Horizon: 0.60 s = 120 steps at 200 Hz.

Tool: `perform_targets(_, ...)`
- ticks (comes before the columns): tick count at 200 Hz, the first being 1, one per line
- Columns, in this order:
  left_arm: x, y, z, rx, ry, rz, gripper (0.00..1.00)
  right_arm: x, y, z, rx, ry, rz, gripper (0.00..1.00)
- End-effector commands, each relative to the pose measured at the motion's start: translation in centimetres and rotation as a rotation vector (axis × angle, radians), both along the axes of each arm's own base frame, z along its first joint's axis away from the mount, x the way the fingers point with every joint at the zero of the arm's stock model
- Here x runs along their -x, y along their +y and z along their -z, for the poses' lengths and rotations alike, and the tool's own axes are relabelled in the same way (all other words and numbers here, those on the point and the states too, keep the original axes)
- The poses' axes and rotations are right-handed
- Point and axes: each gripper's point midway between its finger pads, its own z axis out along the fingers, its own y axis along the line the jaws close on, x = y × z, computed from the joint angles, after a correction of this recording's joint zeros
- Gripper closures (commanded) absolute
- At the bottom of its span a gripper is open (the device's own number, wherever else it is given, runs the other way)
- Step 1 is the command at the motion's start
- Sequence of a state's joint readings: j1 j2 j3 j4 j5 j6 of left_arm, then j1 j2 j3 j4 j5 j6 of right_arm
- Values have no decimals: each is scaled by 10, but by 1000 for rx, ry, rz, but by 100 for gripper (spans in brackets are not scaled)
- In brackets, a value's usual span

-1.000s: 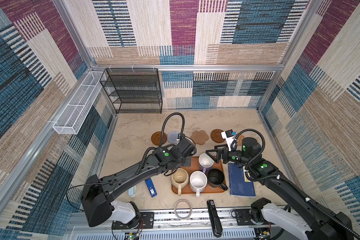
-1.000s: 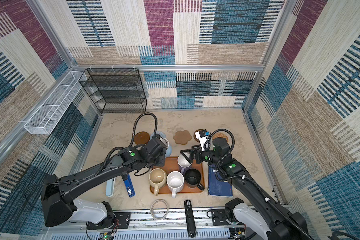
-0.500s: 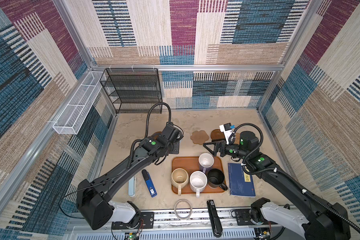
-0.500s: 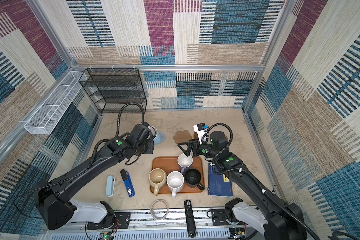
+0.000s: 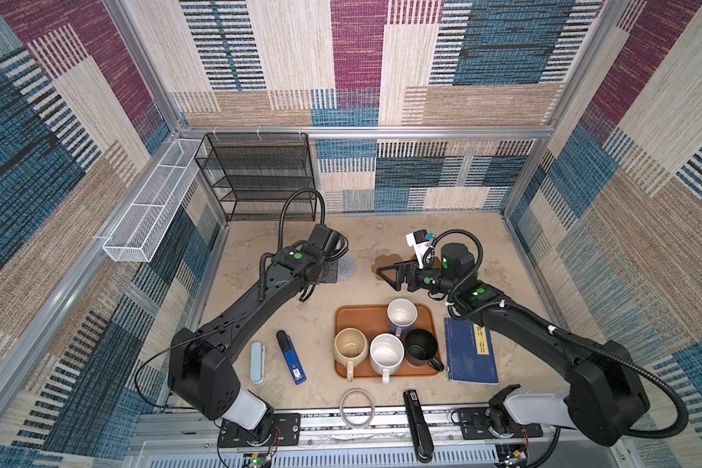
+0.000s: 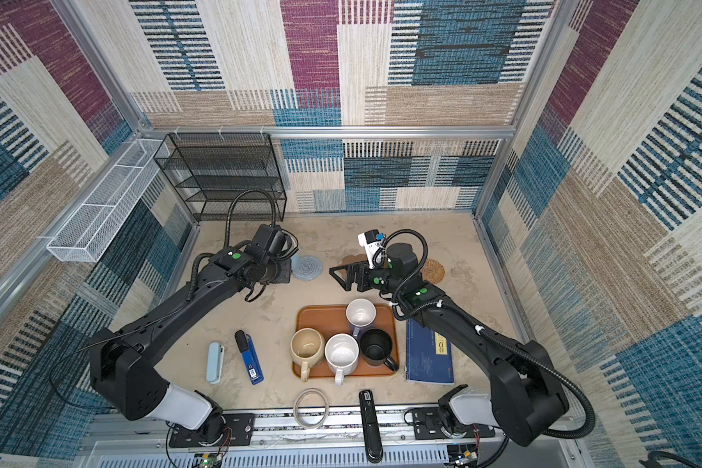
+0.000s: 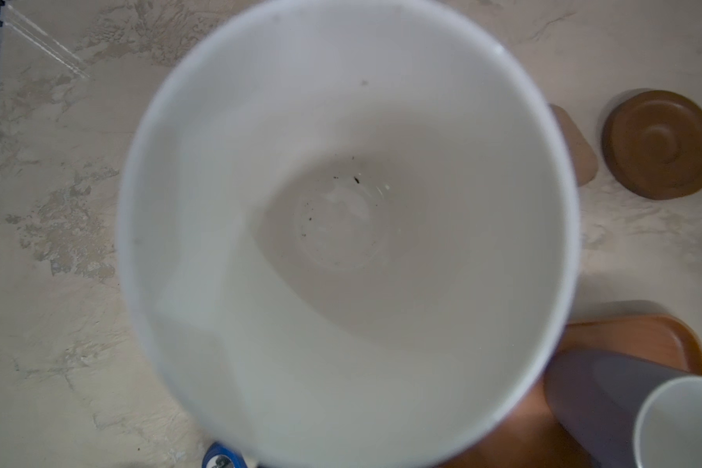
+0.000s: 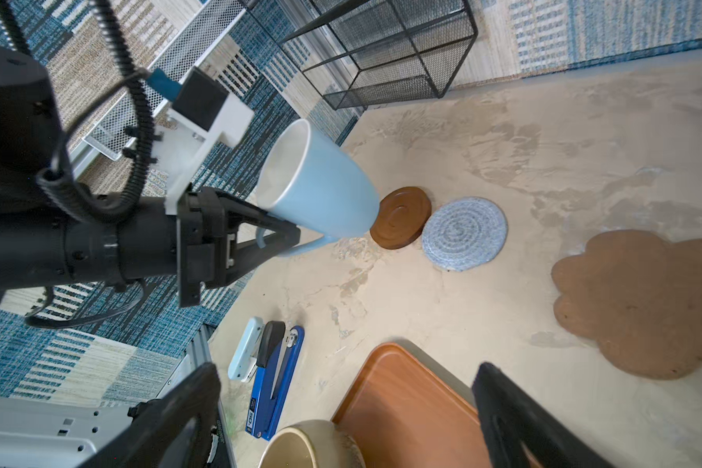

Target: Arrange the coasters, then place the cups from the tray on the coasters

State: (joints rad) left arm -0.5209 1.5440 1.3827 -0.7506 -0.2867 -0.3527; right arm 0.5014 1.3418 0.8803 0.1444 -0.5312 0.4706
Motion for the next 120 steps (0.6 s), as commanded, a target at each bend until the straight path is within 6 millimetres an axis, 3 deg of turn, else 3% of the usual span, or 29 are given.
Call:
perform_targets(1,-28,3,-9,-37,-98,25,100,-7,12,-14,-50,-44,-25,0)
perform_targets(45,-54,12,15,-84,-63,4,100,-20,30,8,-42,-12,-45,0)
perform_targets(77,-69,34,35,-143,-22,-70,100,-26,43,19,-22,4,-56,0)
perform_targets(120,-80,44,52,-110,-16,-68,100,-31,46,38,6,32,-61,1)
